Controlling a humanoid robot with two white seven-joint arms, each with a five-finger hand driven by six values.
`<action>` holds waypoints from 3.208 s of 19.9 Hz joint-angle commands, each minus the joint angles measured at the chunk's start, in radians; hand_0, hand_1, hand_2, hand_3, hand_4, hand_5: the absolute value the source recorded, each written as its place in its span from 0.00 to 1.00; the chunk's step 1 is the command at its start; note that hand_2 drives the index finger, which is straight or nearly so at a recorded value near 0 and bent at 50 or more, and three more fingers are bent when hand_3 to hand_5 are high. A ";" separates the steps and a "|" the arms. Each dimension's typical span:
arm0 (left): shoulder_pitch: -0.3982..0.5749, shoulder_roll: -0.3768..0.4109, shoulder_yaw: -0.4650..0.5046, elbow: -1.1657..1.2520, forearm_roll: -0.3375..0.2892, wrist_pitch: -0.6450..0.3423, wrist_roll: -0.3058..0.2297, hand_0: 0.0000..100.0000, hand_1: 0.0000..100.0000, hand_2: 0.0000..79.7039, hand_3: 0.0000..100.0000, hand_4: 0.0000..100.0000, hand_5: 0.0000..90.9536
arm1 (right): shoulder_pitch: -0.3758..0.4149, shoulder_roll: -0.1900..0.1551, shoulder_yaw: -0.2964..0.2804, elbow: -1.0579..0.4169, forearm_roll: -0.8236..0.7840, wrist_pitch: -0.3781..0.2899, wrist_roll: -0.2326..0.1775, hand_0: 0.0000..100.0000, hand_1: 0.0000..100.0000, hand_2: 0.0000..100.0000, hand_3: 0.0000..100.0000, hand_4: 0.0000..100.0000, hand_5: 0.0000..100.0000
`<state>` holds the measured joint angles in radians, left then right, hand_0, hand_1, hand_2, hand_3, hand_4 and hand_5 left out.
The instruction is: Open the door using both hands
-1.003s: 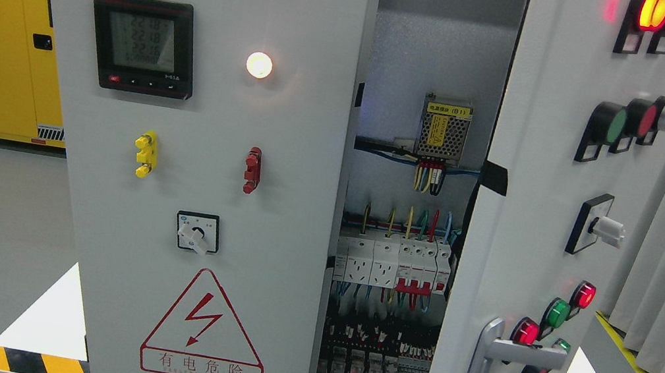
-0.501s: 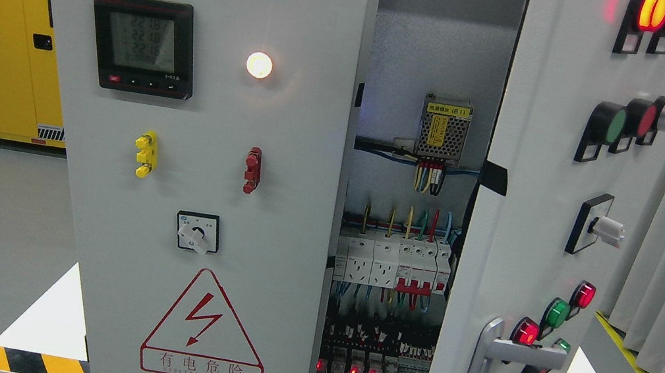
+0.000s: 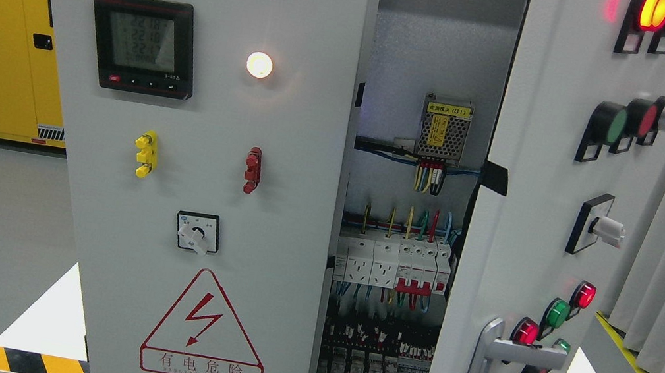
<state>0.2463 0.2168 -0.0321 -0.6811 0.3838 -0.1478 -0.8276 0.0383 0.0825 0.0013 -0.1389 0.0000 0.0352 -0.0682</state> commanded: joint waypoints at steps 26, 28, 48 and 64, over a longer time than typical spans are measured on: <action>-0.381 0.470 -0.255 -1.196 0.392 0.137 -0.018 0.12 0.56 0.00 0.00 0.00 0.00 | 0.000 -0.001 -0.027 0.002 -0.022 0.000 -0.001 0.00 0.50 0.04 0.00 0.00 0.00; -0.450 0.457 -0.256 -1.196 0.444 0.223 -0.018 0.12 0.56 0.00 0.00 0.00 0.00 | 0.000 -0.001 -0.027 0.004 -0.022 0.000 -0.001 0.00 0.50 0.04 0.00 0.00 0.00; -1.100 0.208 -0.308 -0.997 0.678 0.702 -0.016 0.12 0.56 0.00 0.00 0.00 0.00 | 0.000 -0.001 -0.027 0.004 -0.022 0.000 -0.001 0.00 0.50 0.04 0.00 0.00 0.00; -1.358 -0.048 -0.431 -0.646 0.670 0.702 -0.015 0.12 0.56 0.00 0.00 0.00 0.00 | 0.000 -0.001 -0.027 0.002 -0.022 0.000 -0.001 0.00 0.50 0.04 0.00 0.00 0.00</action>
<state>-1.0543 0.3359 -0.4042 -1.5084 1.0572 0.5553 -0.8423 0.0383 0.0805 0.0000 -0.1349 0.0000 0.0353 -0.0690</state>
